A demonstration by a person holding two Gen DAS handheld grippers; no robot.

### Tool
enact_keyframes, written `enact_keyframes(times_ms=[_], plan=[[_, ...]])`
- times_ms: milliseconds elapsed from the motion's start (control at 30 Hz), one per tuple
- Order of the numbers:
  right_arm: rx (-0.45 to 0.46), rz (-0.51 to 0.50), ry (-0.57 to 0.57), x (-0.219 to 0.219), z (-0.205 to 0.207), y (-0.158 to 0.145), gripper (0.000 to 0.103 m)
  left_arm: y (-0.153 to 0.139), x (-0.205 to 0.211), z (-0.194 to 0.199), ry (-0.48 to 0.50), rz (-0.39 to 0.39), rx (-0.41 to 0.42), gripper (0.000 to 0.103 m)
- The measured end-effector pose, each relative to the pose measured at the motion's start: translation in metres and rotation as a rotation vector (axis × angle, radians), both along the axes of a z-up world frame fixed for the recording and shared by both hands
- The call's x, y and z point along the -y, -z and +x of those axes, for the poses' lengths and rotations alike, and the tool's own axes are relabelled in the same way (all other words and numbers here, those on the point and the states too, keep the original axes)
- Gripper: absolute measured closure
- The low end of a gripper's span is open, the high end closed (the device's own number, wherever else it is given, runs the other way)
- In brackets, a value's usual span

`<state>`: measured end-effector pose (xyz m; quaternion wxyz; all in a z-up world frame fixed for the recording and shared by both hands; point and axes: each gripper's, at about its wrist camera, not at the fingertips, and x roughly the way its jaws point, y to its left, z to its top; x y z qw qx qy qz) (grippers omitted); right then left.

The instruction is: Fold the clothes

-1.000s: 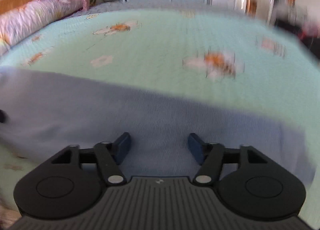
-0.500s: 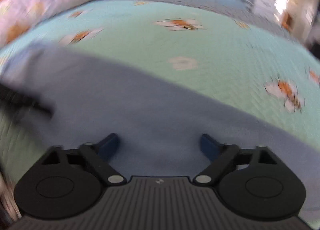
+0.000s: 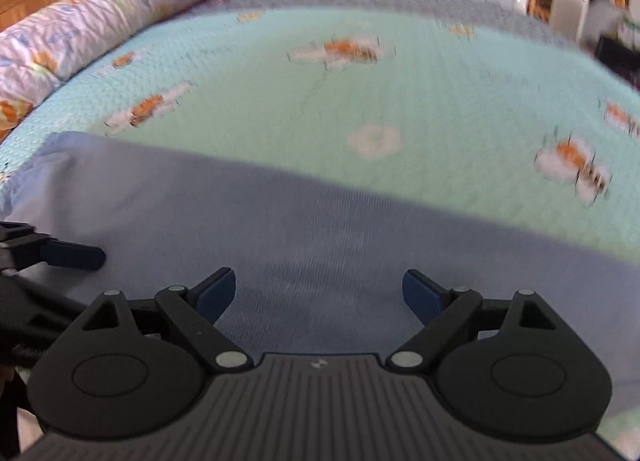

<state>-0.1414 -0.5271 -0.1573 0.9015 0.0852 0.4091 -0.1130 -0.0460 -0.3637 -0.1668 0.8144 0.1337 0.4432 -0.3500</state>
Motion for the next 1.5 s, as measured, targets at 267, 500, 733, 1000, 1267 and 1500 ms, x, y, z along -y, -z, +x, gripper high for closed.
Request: enact_keyframes(times_ms=[267,500,733,1000,1267,1500], plan=[[-0.004,-0.03,0.065,0.013,0.021,-0.005,0.012,0.001,0.004,0.001,0.008,0.01,0.007,0.0],[0.027,0.005,0.142,0.028,0.019,-0.018,0.012,0.001,0.007,0.004,0.014,0.01,0.003,0.0],[-0.04,-0.04,0.002,-0.005,0.023,-0.004,0.012,0.002,0.007,0.003,0.021,0.014,0.008,0.0],[0.003,0.011,0.152,0.032,0.053,-0.016,0.005,0.003,0.006,0.006,0.026,0.012,0.003,0.0],[-0.064,-0.032,-0.071,-0.018,0.052,-0.004,0.004,0.002,0.004,0.006,0.027,0.0,0.002,0.001],[0.032,0.048,0.042,0.009,0.08,-0.037,0.003,-0.029,-0.069,0.029,-0.147,-0.139,0.007,0.006]])
